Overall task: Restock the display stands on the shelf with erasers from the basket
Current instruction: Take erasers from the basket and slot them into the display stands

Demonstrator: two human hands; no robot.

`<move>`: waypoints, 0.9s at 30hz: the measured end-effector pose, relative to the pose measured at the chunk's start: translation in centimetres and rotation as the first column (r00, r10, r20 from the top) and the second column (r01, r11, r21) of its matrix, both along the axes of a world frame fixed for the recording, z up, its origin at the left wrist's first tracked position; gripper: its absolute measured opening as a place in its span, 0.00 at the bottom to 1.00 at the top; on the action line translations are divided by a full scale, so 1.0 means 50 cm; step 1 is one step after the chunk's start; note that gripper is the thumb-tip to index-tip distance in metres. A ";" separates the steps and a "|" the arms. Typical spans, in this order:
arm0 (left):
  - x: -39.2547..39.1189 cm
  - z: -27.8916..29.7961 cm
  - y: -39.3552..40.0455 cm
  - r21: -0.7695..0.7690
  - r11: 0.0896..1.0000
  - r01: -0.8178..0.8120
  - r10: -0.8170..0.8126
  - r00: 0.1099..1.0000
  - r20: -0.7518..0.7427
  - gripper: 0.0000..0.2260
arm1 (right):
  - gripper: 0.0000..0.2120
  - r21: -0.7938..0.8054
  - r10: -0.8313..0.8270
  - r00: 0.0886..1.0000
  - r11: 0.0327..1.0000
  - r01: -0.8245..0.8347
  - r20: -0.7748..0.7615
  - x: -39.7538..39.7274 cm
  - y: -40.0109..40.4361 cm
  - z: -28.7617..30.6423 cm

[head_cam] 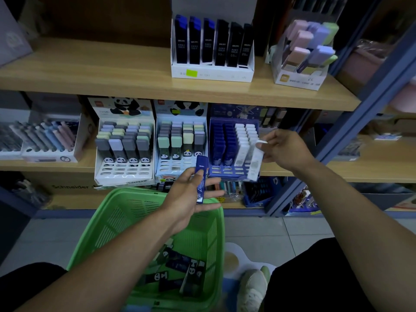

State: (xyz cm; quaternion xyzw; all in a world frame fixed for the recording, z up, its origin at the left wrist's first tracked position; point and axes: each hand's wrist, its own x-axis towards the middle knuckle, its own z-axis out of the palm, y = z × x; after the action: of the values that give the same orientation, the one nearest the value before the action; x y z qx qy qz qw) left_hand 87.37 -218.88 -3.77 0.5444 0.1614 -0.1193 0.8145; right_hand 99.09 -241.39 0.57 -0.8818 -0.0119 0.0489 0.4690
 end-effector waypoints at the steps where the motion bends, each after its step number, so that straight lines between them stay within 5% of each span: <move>1: -0.001 0.000 0.000 0.029 1.000 -0.002 0.002 1.000 0.008 0.11 | 0.04 -0.052 0.005 1.000 0.999 -0.004 0.028 0.004 -0.007 -0.002; 10: 0.005 -0.009 -0.011 0.134 0.991 -0.007 0.009 1.000 -0.016 0.07 | 0.05 -0.201 0.096 0.986 0.977 -0.068 0.133 0.019 -0.012 -0.015; 20: 0.009 -0.022 -0.007 0.076 0.995 -0.068 0.069 0.998 -0.009 0.07 | 0.04 -0.242 0.181 0.981 0.957 -0.162 0.062 0.024 -0.020 -0.003; 27: 0.010 -0.023 -0.007 0.090 0.992 -0.091 0.092 0.996 -0.003 0.06 | 0.09 -0.288 0.107 0.985 0.955 -0.064 0.135 0.038 -0.015 -0.016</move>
State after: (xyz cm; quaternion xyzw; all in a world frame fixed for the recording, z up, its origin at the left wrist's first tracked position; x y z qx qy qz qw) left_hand 87.88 -219.22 -4.91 0.5720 0.1942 -0.0764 0.7933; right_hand 100.98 -242.14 -0.21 -0.9395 -0.0782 0.0045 0.3335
